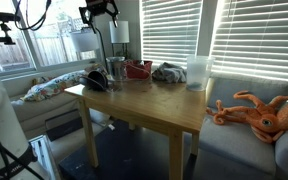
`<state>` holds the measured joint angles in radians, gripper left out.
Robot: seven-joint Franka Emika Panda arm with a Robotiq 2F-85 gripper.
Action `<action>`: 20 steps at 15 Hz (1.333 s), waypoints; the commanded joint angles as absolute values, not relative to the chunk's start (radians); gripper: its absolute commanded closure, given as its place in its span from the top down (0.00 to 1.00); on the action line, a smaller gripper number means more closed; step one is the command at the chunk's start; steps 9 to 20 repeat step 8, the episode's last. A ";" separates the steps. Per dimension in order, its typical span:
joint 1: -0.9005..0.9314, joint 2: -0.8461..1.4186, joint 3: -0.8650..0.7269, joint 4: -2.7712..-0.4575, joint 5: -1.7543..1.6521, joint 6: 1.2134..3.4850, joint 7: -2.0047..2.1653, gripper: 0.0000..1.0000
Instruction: Pick up the red basket and move it forward on the table
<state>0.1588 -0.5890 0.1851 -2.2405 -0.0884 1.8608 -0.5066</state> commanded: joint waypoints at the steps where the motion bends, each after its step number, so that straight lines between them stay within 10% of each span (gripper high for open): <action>1: 0.185 -0.640 0.181 -2.264 -0.079 1.729 -0.314 1.00; 20: 0.213 -0.615 0.159 -2.250 -0.100 1.738 -0.321 1.00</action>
